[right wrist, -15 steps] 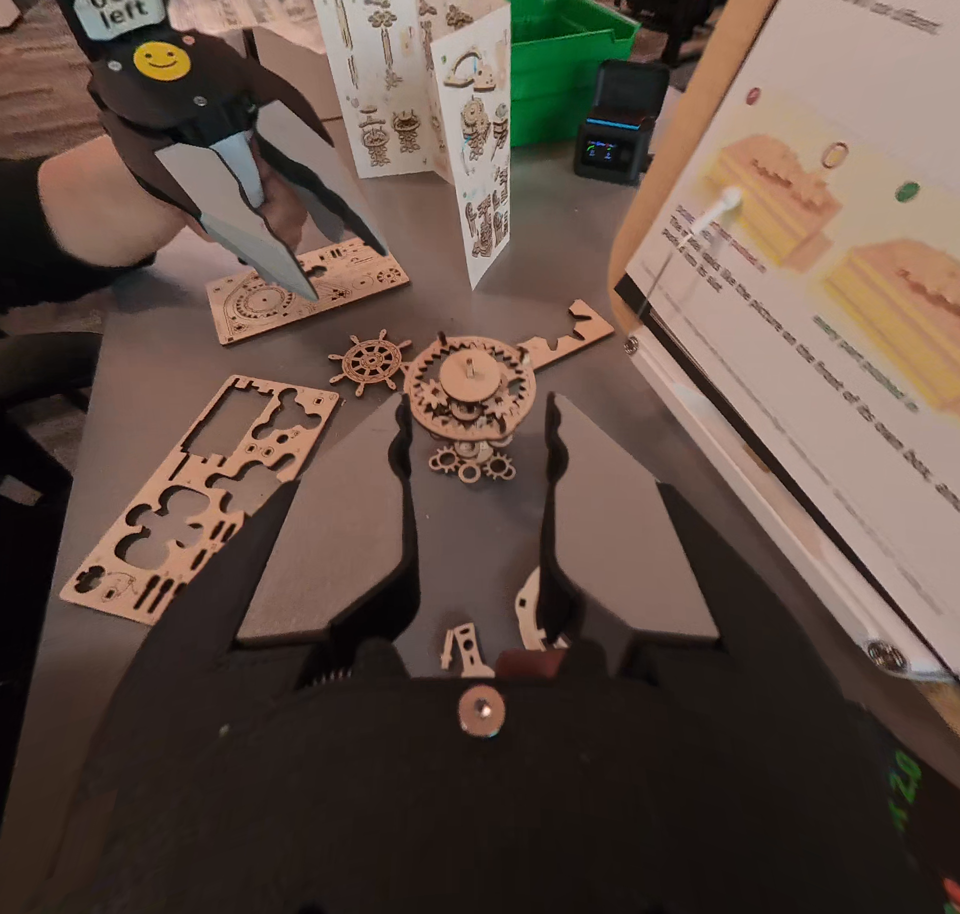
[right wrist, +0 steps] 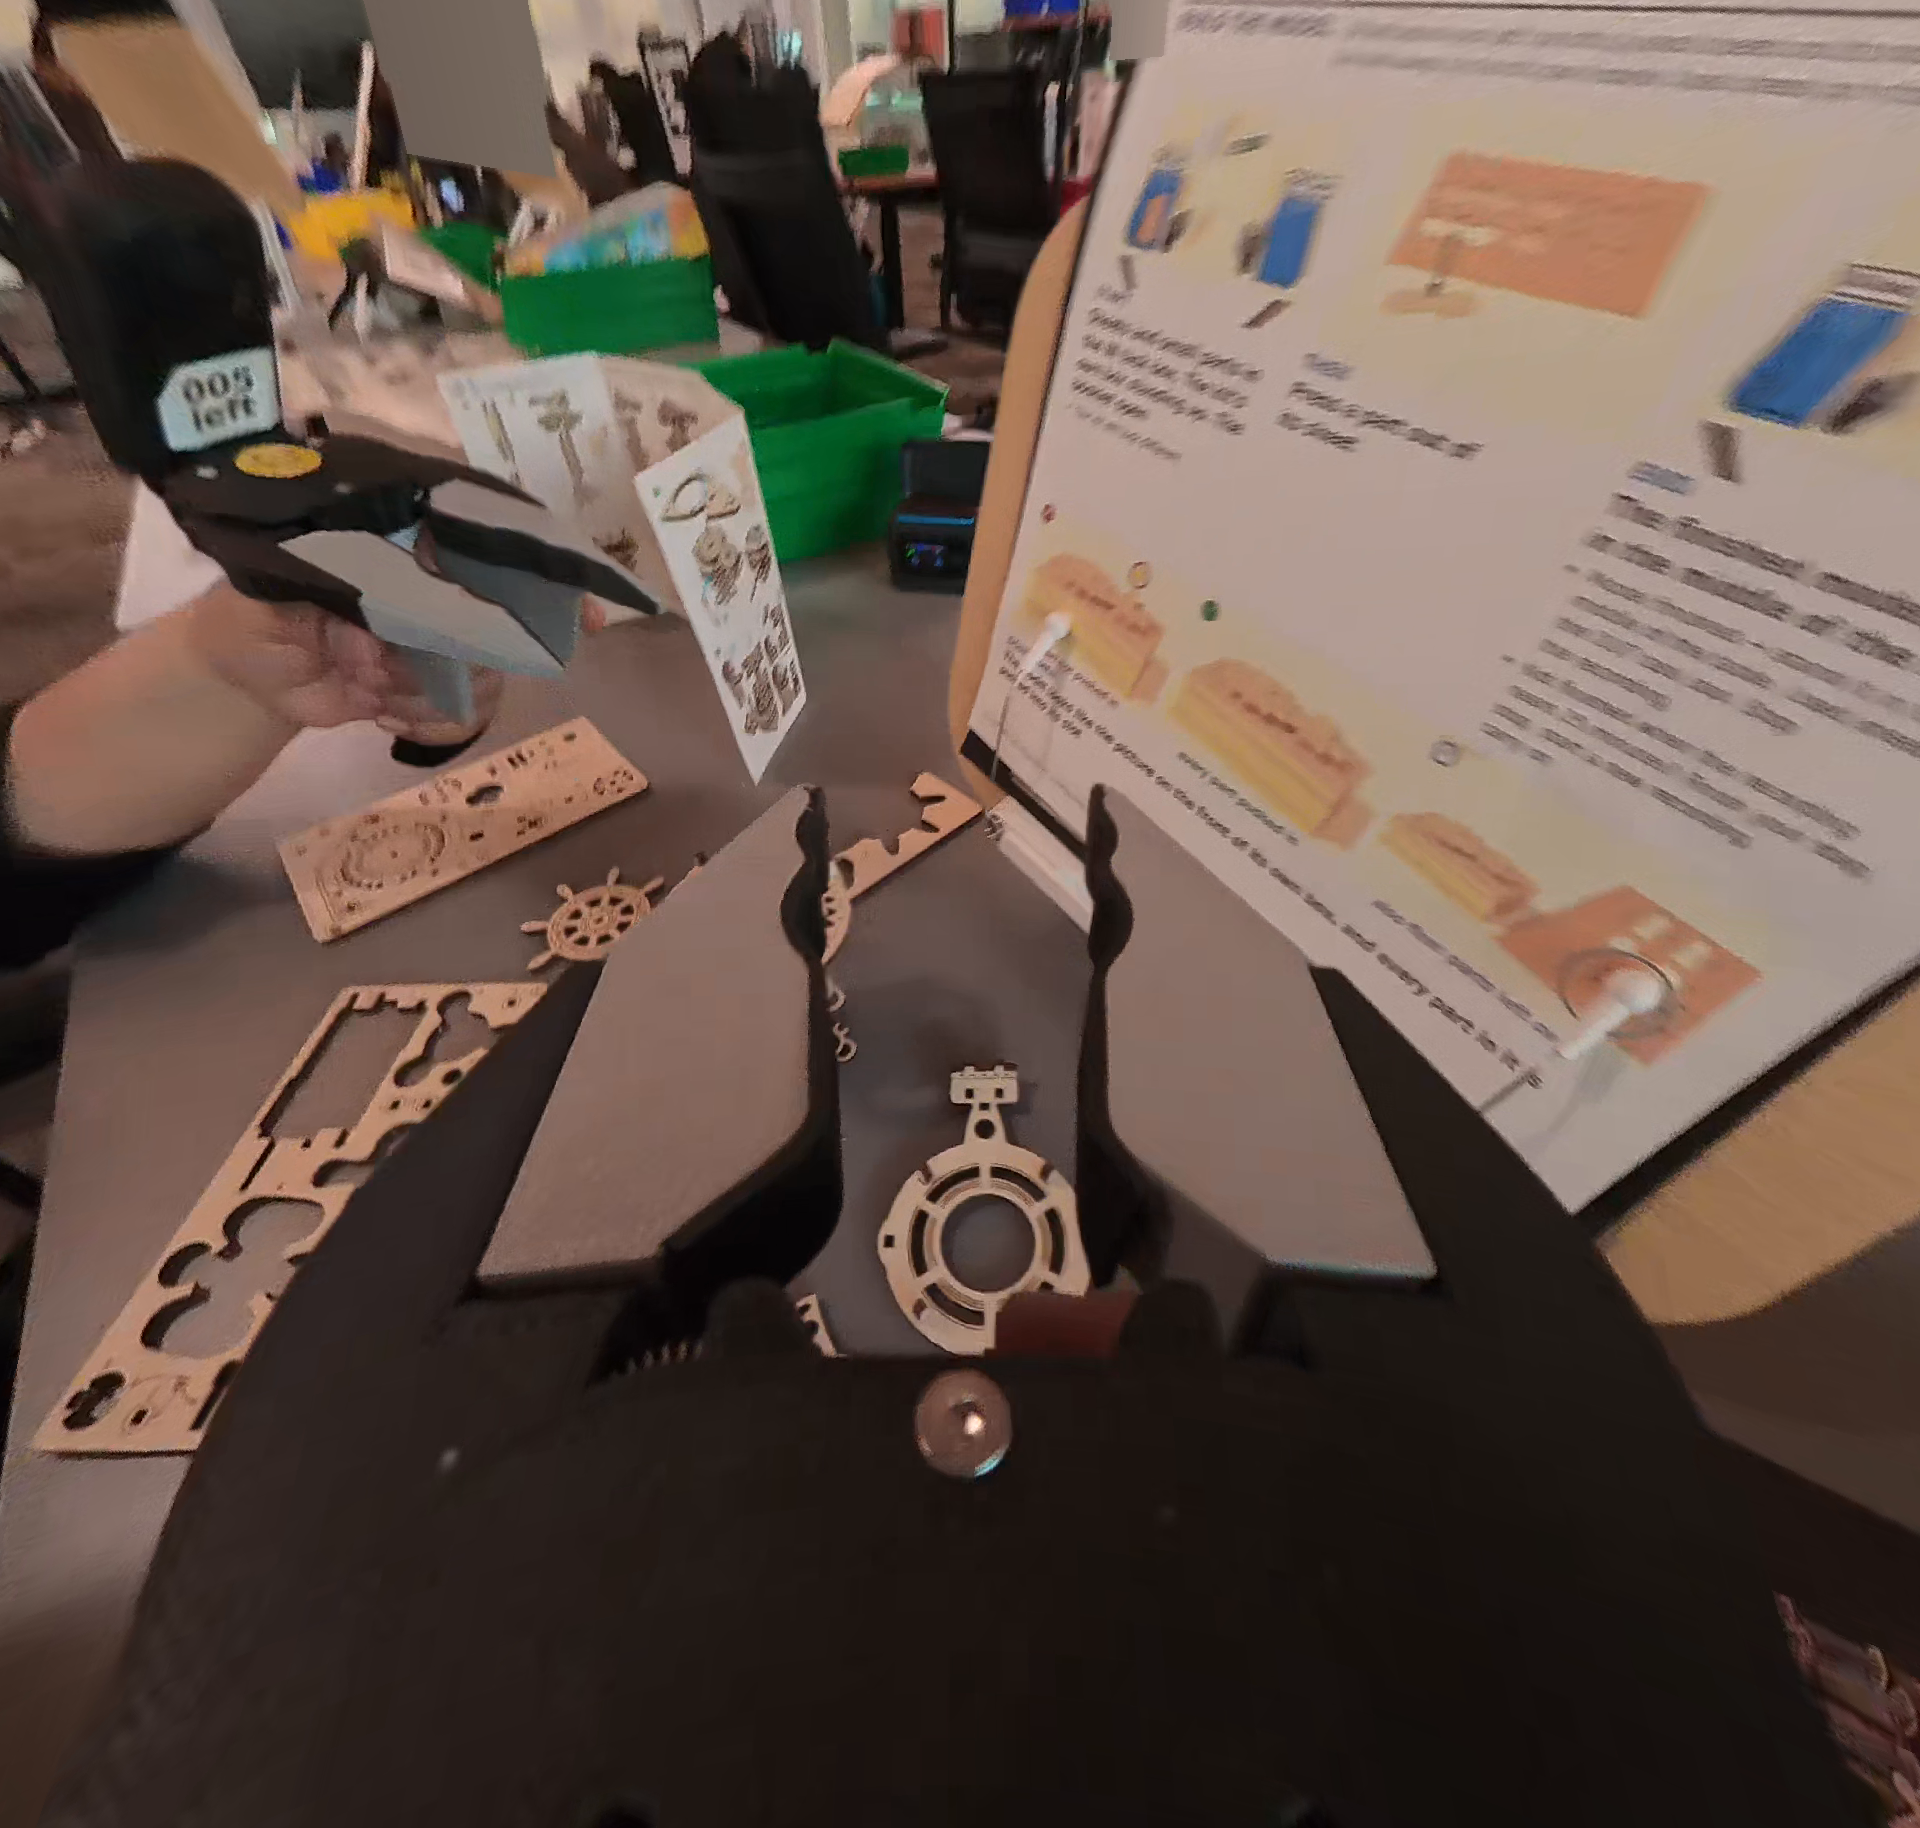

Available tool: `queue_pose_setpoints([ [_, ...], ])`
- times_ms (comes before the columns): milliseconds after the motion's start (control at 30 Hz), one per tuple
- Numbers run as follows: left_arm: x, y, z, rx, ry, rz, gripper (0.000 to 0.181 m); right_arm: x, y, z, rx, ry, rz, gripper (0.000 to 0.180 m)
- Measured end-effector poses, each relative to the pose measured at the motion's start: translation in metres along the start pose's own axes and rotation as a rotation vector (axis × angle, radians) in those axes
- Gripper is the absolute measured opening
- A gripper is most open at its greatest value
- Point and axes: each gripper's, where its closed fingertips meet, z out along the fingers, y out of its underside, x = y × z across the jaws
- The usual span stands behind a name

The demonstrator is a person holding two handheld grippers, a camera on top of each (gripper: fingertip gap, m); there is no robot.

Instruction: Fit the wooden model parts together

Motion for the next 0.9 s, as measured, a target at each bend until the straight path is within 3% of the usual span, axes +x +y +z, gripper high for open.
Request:
queue_pose_setpoints([
  [233, -0.029, -0.005, -0.021, 0.027, -0.083, -0.058, 0.042, 0.006, 0.0, -0.002, 0.049, -0.036, 0.109, 0.049],
  [433, -0.024, 0.011, -0.01, -0.033, -0.059, -0.067, 0.043, 0.001, 0.018, 0.015, -0.066, 0.043, -0.012, 0.048],
  [667, -0.021, 0.016, -0.001, -0.029, -0.044, -0.113, 0.043, 0.019, 0.0, -0.005, 0.053, 0.081, 0.075, 0.058],
  [900, 0.018, 0.039, 0.034, -0.131, 0.028, -0.017, 0.05, -0.046, 0.055, 0.053, -0.224, -0.116, -0.013, 0.053],
])
